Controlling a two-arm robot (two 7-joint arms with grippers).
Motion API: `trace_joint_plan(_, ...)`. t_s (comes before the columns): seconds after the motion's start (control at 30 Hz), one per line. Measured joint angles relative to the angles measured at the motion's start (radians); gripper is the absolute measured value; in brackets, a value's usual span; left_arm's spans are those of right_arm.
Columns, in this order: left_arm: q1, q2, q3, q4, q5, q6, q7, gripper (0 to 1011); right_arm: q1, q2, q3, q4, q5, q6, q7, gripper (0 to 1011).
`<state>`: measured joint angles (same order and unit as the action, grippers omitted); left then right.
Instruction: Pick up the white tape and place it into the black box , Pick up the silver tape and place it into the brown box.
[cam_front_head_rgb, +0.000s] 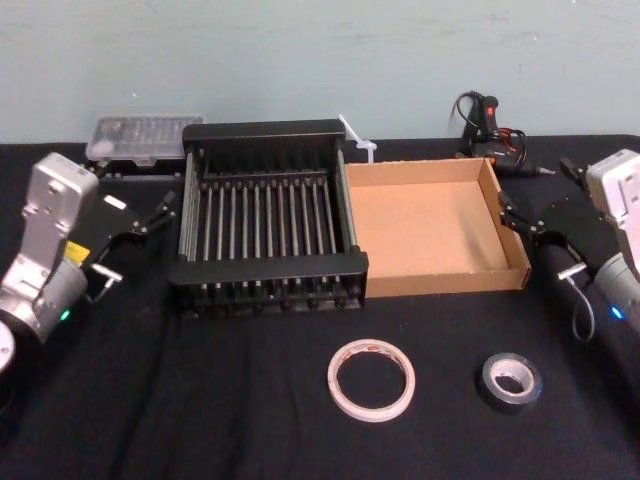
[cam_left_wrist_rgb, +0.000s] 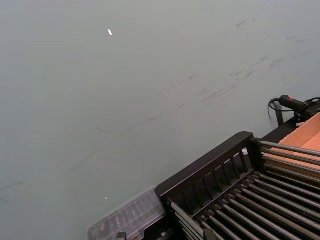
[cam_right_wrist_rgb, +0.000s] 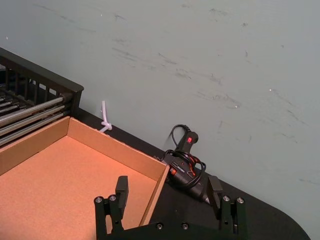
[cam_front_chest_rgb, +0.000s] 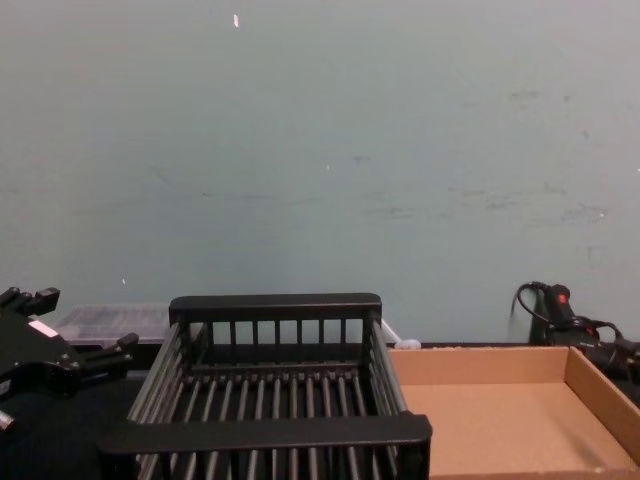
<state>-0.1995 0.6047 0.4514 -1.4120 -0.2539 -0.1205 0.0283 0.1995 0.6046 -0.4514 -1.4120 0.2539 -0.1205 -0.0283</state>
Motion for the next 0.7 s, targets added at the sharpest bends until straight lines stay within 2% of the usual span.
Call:
trace_joint_plan(0.57,0.0,0.0,0.0,0.0,0.0,0.0,0.0,1001,0.0,0.0,0.0,0.0,0.0,0.0,0.0,1000)
trace_joint_plan(0.7,0.0,0.0,0.0,0.0,0.0,0.0,0.0,1001,-0.006,-0.003,0.014,-0.009,-0.004,0.003,0.008,1000)
